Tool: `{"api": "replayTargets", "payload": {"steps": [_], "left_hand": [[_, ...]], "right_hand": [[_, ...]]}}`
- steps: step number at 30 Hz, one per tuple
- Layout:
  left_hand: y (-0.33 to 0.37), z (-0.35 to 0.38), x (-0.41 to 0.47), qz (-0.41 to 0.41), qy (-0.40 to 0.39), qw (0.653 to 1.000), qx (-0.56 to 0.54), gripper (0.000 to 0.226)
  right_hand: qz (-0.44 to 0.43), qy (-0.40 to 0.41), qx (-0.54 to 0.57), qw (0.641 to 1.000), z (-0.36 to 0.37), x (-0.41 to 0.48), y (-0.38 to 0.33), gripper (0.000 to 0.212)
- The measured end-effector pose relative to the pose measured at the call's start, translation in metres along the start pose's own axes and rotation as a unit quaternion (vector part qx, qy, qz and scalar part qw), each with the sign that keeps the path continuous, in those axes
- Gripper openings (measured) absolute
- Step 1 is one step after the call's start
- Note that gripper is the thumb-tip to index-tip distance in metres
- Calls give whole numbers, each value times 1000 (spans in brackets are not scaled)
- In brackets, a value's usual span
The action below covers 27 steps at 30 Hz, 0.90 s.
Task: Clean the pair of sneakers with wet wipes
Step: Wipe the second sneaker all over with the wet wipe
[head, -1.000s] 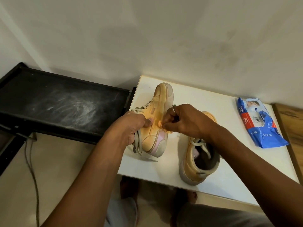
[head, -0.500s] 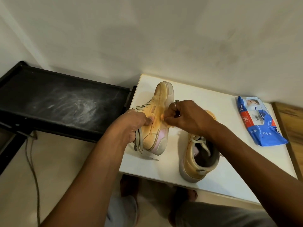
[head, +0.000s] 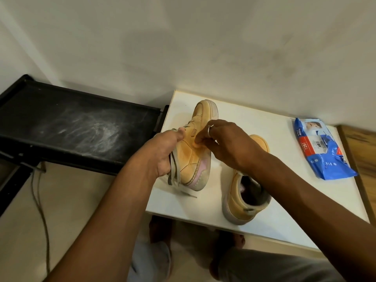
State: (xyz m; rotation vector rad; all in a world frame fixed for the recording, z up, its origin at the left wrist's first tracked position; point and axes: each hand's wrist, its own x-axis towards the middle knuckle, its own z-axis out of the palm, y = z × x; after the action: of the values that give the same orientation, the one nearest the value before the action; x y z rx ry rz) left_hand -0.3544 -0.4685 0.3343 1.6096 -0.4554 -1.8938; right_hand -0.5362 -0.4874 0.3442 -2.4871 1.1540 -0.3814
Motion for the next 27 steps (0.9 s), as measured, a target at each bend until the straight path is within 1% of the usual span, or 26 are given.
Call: {"api": "replayTargets", "payload": {"steps": [3, 5, 8, 10, 13, 16, 18, 21, 24, 27], "left_hand": [[0, 0, -1, -8, 6, 1000, 4, 32], [0, 0, -2, -9, 9, 1000, 7, 32], [0, 1, -3, -2, -1, 1000, 3, 30], [-1, 1, -4, 4, -3, 1000, 5, 28], [0, 2, -4, 6, -6, 1000, 1, 28], [1, 1, -5, 5, -10, 1000, -4, 28], [1, 1, -5, 4, -10, 1000, -2, 29], [0, 1, -3, 3, -4, 1000, -3, 30], [-1, 0, -3, -1, 6, 1000, -5, 30], [-2, 1, -3, -1, -4, 1000, -5, 31]], "right_hand": [[-71, -42, -14, 996, -2, -4, -11, 22], [-81, -58, -10, 995, -4, -5, -15, 22], [-40, -62, 46, 996, -5, -7, -16, 19], [-9, -47, 64, 997, -4, -8, -17, 18], [33, -18, 54, 998, 2, -12, -18, 27], [60, 17, 41, 997, 7, -14, -17, 26], [72, 26, 39, 996, 10, -15, -17, 25], [36, 23, 36, 998, 13, -17, -21, 22], [-20, -6, 30, 999, 16, -19, -26, 21], [-23, -3, 20, 1000, 13, -16, -26, 21]]}}
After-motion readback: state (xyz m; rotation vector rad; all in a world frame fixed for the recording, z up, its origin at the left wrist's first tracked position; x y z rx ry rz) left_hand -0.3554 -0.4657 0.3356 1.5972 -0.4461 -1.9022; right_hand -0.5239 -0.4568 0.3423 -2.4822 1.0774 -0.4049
